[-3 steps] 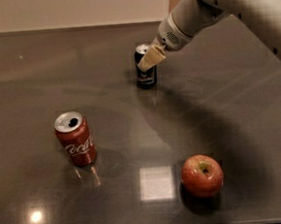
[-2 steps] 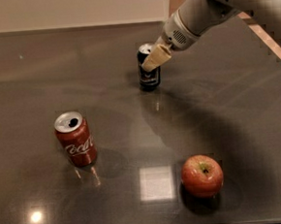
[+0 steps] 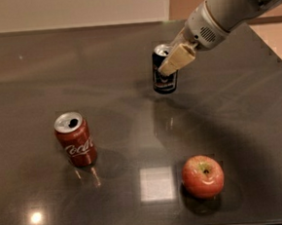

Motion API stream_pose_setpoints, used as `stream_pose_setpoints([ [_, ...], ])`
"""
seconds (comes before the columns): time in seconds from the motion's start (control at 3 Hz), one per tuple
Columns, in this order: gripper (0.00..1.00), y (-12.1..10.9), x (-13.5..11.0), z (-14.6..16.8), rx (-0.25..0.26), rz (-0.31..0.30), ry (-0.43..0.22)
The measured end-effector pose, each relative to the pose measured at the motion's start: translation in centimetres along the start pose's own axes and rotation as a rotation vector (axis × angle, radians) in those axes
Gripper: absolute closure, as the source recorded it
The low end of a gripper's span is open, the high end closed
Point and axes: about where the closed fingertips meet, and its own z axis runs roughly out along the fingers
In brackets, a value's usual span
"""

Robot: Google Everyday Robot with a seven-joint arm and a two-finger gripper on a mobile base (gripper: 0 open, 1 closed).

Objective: Move pepsi can near apple

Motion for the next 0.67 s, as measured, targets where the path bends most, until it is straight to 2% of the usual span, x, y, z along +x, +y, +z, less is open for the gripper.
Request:
stream_pose_setpoints([
  [0.67,1.0,4.7,3.1,-3.6,-0.05,0.006,0.0],
])
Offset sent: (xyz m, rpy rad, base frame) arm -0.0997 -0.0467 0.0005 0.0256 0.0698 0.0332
